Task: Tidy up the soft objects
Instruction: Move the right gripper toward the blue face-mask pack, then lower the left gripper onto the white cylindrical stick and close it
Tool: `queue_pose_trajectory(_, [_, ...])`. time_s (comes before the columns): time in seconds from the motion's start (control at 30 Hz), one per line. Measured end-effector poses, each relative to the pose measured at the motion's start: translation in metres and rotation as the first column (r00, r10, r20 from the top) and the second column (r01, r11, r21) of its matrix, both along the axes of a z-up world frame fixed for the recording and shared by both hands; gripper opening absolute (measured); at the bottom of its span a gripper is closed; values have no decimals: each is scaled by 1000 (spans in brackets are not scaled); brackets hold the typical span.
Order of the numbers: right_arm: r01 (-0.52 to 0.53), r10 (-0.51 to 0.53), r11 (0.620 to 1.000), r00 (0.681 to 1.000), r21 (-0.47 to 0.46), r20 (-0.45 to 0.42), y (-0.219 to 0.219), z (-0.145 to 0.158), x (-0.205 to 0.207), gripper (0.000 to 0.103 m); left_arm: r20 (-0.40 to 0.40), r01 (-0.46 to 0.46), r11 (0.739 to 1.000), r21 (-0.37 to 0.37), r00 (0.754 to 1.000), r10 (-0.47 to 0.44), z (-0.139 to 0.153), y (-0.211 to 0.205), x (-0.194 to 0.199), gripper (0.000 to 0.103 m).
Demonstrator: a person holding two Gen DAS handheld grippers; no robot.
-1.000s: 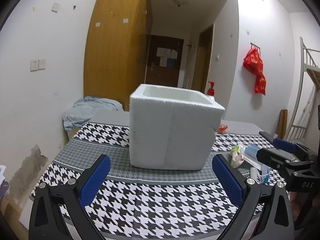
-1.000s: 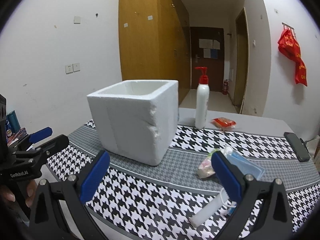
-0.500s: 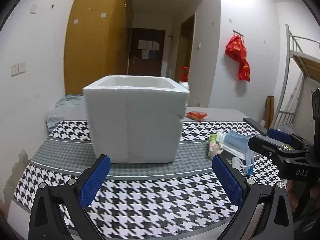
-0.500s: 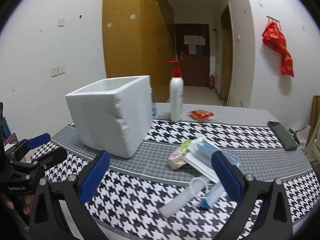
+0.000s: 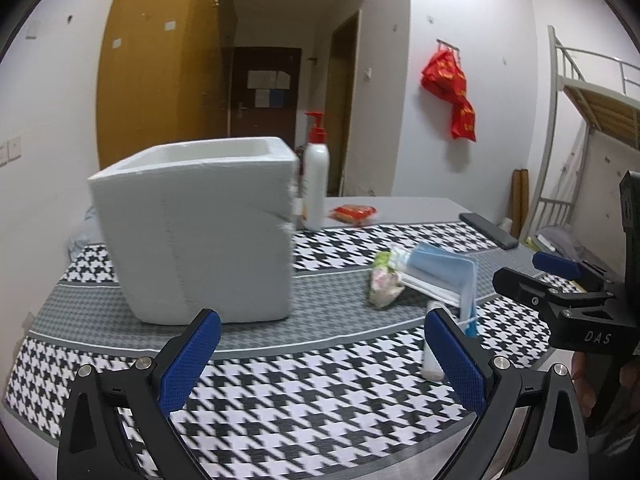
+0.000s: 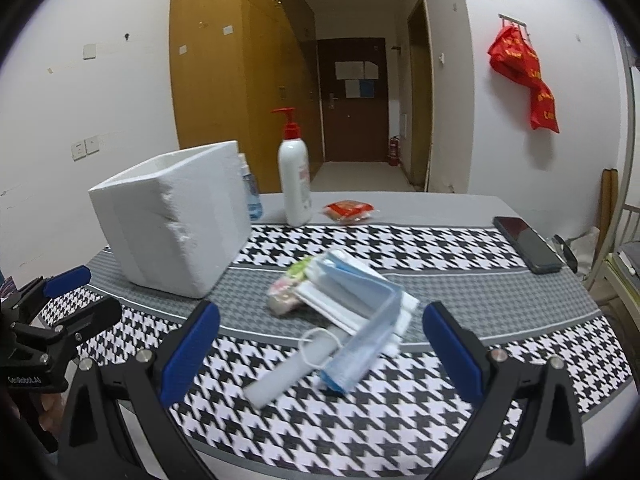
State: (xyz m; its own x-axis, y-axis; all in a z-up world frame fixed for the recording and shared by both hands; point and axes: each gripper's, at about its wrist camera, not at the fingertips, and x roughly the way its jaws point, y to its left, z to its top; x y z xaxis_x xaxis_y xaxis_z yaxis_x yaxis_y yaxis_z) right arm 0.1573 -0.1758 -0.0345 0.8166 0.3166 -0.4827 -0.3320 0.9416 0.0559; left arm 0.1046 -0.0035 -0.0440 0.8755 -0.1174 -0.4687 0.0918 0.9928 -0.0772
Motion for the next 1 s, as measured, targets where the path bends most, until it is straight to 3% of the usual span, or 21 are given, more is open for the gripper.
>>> queue_pose_trajectory(0.63, [59,-57,998,997,31,-54,-50,-19,10,103,-132,135,988,70,983,-125,-30,-65,29,102])
queue_pose_trajectory(1.0, [44,-41,998,995,36,-89,-59,-29,18,103,-223,200,979,47,957,-185,-49,-84,47,102])
